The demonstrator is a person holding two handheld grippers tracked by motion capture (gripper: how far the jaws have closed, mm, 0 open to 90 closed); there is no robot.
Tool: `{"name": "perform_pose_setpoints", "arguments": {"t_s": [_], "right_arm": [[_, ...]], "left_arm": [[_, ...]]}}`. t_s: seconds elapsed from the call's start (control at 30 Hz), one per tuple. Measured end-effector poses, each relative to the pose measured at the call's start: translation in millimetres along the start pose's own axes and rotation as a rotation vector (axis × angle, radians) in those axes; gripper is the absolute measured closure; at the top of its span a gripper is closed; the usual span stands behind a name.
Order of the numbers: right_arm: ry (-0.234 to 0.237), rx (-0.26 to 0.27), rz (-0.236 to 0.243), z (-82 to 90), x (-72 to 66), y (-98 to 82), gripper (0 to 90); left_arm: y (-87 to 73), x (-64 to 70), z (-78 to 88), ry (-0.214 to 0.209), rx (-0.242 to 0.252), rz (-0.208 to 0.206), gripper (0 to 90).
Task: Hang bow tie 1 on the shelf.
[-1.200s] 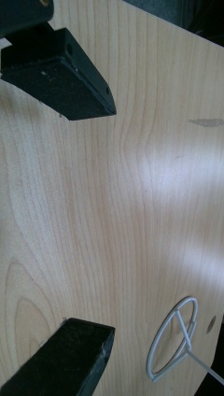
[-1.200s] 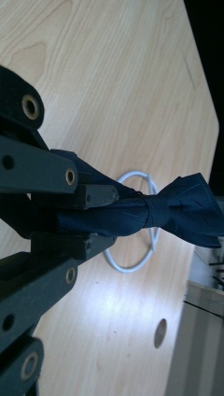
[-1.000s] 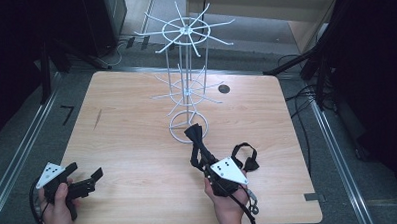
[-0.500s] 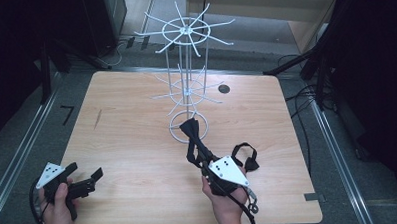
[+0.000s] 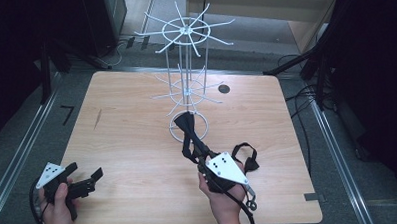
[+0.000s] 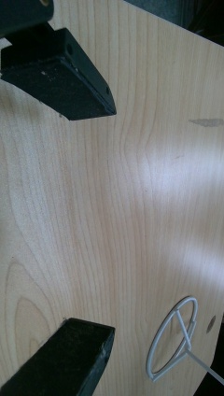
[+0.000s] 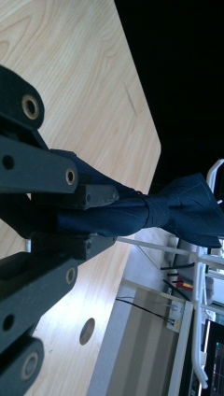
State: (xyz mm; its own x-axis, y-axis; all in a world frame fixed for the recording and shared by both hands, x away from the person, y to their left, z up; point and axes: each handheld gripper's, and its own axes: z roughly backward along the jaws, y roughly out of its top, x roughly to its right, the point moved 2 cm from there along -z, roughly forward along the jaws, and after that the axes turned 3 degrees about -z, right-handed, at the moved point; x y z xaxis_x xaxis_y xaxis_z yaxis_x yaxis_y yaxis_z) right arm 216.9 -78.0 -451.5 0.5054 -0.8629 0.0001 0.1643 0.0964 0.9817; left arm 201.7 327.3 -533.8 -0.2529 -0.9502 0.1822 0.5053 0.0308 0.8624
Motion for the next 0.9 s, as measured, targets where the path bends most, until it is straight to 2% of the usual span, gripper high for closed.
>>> {"name": "perform_pose_setpoints", "arguments": {"t_s": [0.57,0.9], "right_arm": [[-0.002,0.053,0.014,-4.7,3.5,30.1,82.0],[-0.008,0.072,0.006,-7.8,8.2,44.0,82.0]], "left_arm": [[0.0,-0.2,-0.1,-0.002,-0.001,0.001,0.0],[0.0,-0.3,0.1,-0.002,-0.002,-0.001,0.0]]}}
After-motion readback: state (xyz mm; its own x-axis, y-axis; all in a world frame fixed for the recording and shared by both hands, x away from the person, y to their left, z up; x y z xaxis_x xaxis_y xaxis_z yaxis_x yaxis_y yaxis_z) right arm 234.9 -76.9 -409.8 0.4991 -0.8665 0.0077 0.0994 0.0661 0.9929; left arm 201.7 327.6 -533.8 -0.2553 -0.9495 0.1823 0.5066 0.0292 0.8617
